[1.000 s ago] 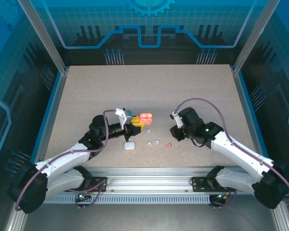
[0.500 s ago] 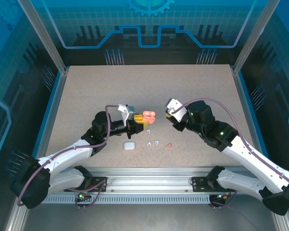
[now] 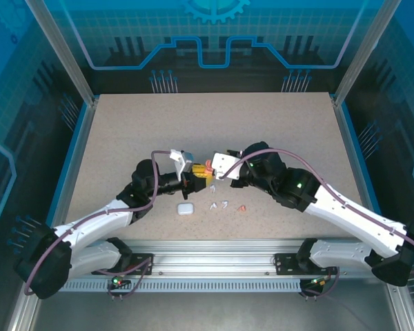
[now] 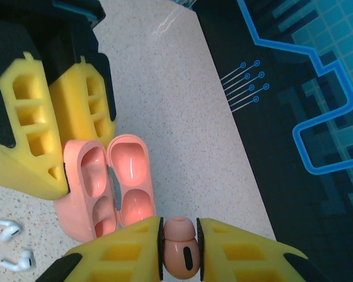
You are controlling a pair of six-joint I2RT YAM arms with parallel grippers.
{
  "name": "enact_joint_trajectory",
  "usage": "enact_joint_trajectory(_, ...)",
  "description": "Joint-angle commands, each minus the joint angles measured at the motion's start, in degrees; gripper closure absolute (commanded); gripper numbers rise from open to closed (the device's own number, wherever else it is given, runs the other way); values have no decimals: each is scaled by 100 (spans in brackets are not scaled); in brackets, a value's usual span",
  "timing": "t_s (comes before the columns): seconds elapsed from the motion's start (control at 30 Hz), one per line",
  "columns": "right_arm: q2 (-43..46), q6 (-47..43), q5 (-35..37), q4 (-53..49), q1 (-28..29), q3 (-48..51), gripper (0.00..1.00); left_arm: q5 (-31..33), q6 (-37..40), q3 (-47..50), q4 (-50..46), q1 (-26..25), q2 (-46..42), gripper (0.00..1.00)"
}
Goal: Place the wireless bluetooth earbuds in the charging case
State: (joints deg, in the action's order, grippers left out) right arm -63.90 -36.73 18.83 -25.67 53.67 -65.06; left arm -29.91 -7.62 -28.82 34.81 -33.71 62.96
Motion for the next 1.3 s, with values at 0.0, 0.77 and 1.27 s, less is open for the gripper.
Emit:
enact_joint_trajectory(0.0, -85, -281, 239, -43, 125, -183, 79, -205, -30, -225, 70, -52, -16, 100)
enact_joint_trajectory(0.77, -307, -362, 313, -127, 187, 19, 78, -155, 26, -212, 65, -67, -93, 100)
enact_joint_trajectory(1.27, -327, -238, 284, -105, 153, 204, 78, -155, 12, -203, 130, -80, -100, 100)
